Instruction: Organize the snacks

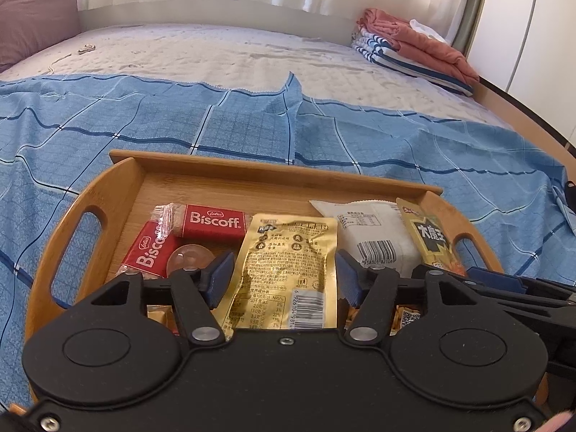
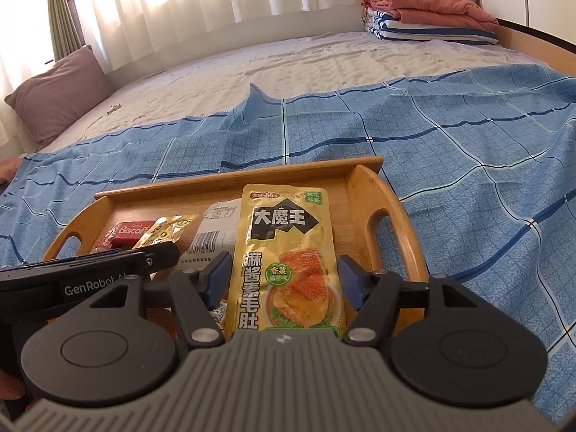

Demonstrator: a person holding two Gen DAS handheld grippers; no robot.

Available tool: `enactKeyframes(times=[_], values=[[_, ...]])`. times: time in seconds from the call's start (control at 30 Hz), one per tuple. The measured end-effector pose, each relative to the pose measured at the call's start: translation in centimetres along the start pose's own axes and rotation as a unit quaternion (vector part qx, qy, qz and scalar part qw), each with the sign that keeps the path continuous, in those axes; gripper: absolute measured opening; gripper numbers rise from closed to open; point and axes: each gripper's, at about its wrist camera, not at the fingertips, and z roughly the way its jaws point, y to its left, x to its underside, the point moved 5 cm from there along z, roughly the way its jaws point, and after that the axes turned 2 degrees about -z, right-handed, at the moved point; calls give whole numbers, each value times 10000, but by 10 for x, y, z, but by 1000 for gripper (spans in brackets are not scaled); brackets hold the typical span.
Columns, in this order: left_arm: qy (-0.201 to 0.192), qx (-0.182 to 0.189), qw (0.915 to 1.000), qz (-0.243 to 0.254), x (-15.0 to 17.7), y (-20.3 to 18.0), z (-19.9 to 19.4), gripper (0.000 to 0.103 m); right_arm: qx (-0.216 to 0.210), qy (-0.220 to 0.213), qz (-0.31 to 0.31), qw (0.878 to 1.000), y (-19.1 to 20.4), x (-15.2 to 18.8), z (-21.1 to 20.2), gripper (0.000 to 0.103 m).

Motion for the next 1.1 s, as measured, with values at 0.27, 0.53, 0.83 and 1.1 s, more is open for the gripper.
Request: enactKeyframes(times=[0.27,0.53,0.83,1.1], values=[[-102,39,9999,-34,-2,7,-14,74,-5,-143,126,9998,0,-1,-11,80],[-389,-70,9989,245,-9,7,-42,91,21,-324,174,9993,1,-5,-33,86],[-441,-162,9986,234,-4,17,-76,101,78,-506,-21,9987,19,-5,-63,90],[-472,-245,9979,369,7,25,-112,103,147,-667,-369,9970,42,3,-96,94]])
